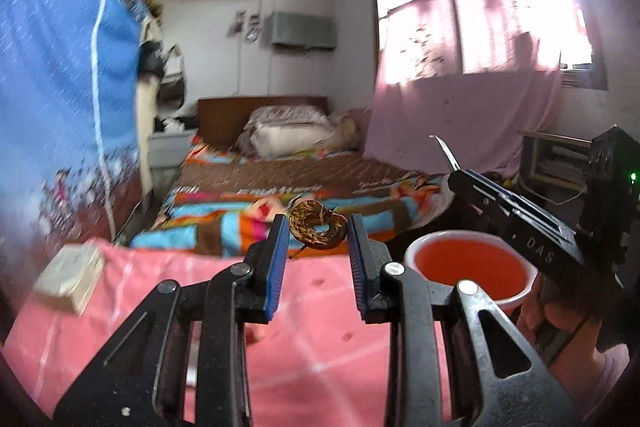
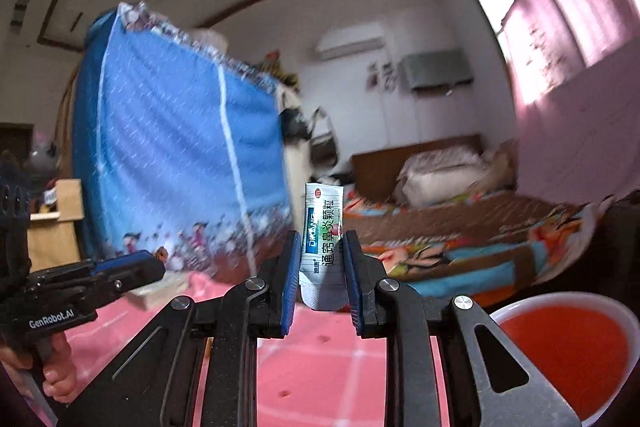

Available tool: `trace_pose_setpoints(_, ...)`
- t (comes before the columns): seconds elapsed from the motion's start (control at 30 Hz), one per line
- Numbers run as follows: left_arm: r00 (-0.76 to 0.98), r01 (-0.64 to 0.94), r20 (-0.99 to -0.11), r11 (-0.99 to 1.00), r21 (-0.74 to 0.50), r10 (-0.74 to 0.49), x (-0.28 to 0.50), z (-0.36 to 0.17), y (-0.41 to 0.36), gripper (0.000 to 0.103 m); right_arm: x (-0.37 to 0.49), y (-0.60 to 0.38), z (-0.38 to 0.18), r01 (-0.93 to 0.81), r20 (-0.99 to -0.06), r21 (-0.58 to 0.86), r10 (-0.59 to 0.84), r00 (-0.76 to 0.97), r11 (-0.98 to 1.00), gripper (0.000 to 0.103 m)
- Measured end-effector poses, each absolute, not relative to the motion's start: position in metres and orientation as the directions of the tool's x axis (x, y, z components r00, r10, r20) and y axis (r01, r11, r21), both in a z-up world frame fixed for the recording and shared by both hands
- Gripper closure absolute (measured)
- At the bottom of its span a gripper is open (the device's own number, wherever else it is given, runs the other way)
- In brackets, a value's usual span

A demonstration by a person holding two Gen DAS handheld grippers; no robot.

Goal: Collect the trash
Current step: 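Carry the ring and sachet over the red bucket and open both tools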

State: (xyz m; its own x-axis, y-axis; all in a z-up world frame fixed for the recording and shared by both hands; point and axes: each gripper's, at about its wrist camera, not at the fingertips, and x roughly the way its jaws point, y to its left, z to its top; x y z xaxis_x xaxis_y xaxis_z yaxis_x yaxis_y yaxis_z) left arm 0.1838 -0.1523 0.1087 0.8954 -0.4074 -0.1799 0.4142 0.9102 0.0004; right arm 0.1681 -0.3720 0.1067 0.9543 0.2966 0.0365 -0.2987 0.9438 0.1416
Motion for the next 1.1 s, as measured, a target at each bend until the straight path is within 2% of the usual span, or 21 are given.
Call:
trace_pose_setpoints(0.27,0.836,0.538,-0.161,0.841,0.05,-0.525,0.197,0.119,-0.217,0.067,0.155,-0.429,0.107,-0.156,0.083,0.198,0.142,0.986,0.968,0.084)
trace_pose_setpoints(0.53,0.758,0.637,-0.224,0.769,0.05,-0.613,0.215,0.111,-0.281,0.067,0.156,-0.479,0.096,-0.015,0.038,0.276,0.004,0.999,0.961,0.084)
trace_pose_setpoints(0.7,0.714,0.669,-0.294,0.743,0.017,-0.635,0.23,0.101,-0.31,0.067,0.158,-0.5,0.084,0.073,-0.04,0.307,-0.064,0.997,0.949,0.084)
trace_pose_setpoints(1.1,0.612,0.682,-0.459,0.723,-0.106,-0.644,0.264,0.075,-0.36,0.067,0.168,-0.531,0.061,0.182,-0.201,0.385,-0.11,0.973,0.905,0.082)
